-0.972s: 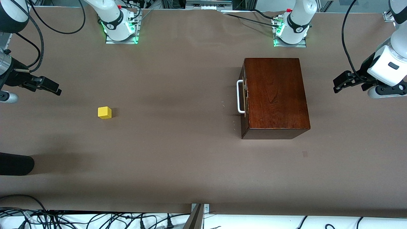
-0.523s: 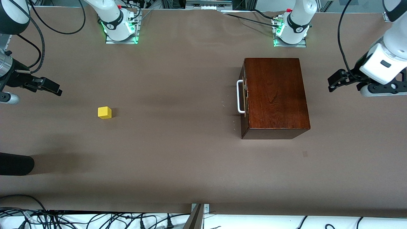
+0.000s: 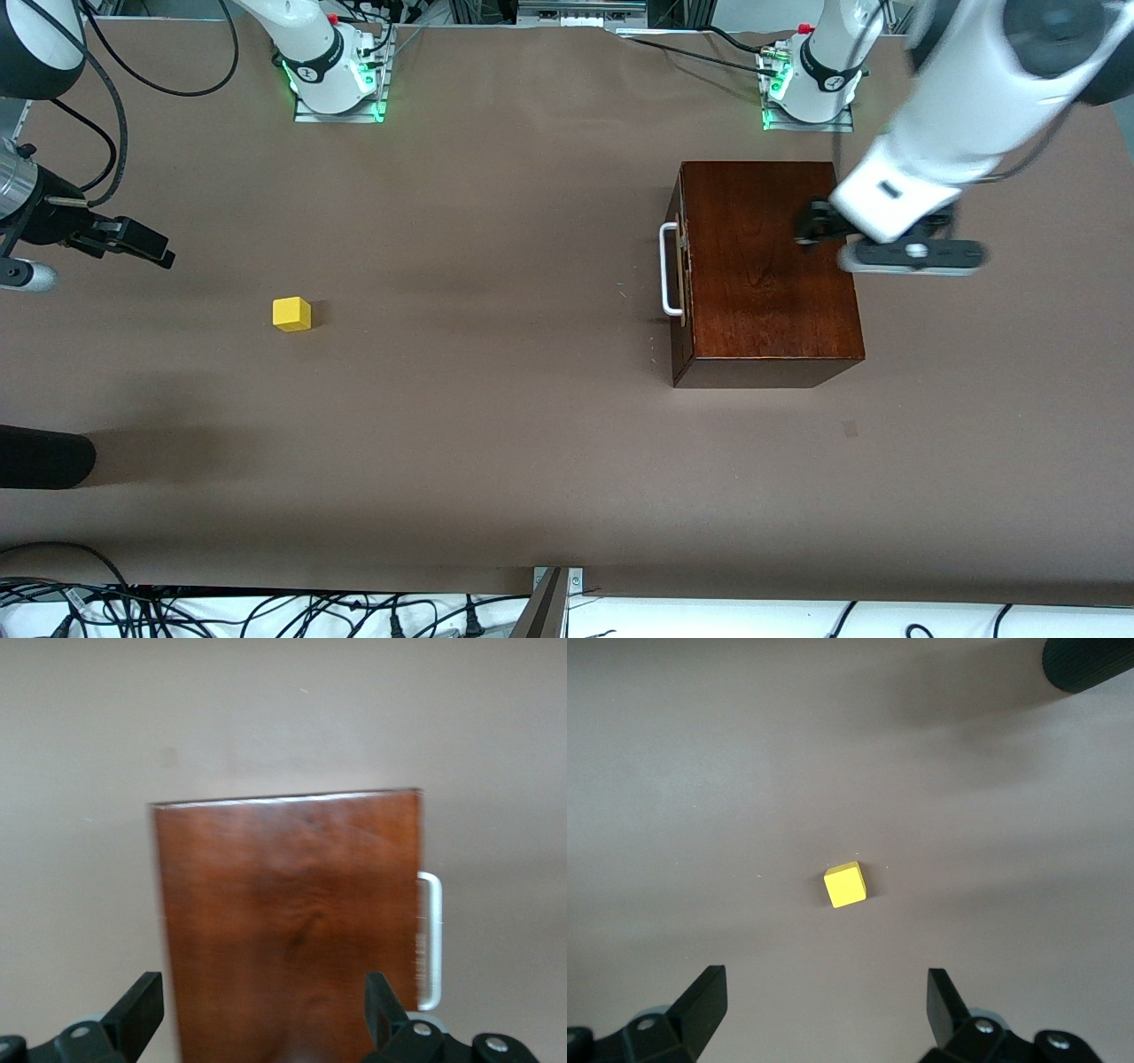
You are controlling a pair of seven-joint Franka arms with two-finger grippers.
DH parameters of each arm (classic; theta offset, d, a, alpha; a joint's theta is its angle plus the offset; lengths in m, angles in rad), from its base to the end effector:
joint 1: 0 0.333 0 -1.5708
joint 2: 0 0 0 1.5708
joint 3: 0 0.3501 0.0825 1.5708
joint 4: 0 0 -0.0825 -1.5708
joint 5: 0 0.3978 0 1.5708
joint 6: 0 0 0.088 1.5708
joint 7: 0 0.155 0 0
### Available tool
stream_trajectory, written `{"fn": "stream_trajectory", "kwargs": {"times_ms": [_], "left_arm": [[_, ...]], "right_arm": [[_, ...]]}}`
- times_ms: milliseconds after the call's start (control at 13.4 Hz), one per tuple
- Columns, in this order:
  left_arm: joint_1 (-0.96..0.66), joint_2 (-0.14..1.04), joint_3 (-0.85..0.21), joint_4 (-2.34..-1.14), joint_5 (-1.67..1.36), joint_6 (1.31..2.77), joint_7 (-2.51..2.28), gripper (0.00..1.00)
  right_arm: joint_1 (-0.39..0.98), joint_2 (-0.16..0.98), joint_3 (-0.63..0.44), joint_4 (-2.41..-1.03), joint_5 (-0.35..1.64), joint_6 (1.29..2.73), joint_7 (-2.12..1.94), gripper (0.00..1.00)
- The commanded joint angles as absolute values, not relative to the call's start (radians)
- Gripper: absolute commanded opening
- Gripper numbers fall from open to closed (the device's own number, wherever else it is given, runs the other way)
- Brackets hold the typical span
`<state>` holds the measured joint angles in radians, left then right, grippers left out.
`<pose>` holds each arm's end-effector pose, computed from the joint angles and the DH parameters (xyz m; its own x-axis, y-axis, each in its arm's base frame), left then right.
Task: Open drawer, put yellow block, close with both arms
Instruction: 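Move the left gripper over the box to the white drawer handle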
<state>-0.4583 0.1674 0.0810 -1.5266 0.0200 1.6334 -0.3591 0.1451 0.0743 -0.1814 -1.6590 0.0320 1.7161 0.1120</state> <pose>0.5790 -0.2299 0.5378 0.9988 -0.0196 -0.0445 -0.0219 -0.9984 -0.0523 0.5991 -0.0142 0.5373 0.9882 -0.1520 -0.0179 -0.1523 -0.9882 -0.0163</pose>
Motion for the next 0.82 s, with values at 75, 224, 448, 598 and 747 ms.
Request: {"fn": "stream_trajectory", "kwargs": {"times_ms": [75,224,448,598,747], "left_arm": [[-0.618,0.299,0.078,-1.462,0.026,1.65,-0.552,1.0],[-0.661,0.353,0.043,-1.47,0.028,1.702,-0.655,1.0],[-0.718,0.441,0.011,-1.473,0.038,1.781,-0.754,1.0],[-0.732,0.498,0.003,-1.48,0.041,1.839,-0.773,1.0],[-0.742,0.52,0.003,-1.523,0.069,1.888,-0.772,1.0]], "right_arm": [[0.137,0.077,-0.176,-1.649,0.044,1.703,0.109,1.0],[0.137,0.077,-0.176,-1.649,0.044,1.701,0.109,1.0],[0.137,0.077,-0.176,-1.649,0.043,1.701,0.107,1.0],[0.137,0.077,-0.176,-1.651,0.041,1.701,0.107,1.0],[0.137,0.077,-0.176,-1.651,0.04,1.701,0.109,1.0]]}}
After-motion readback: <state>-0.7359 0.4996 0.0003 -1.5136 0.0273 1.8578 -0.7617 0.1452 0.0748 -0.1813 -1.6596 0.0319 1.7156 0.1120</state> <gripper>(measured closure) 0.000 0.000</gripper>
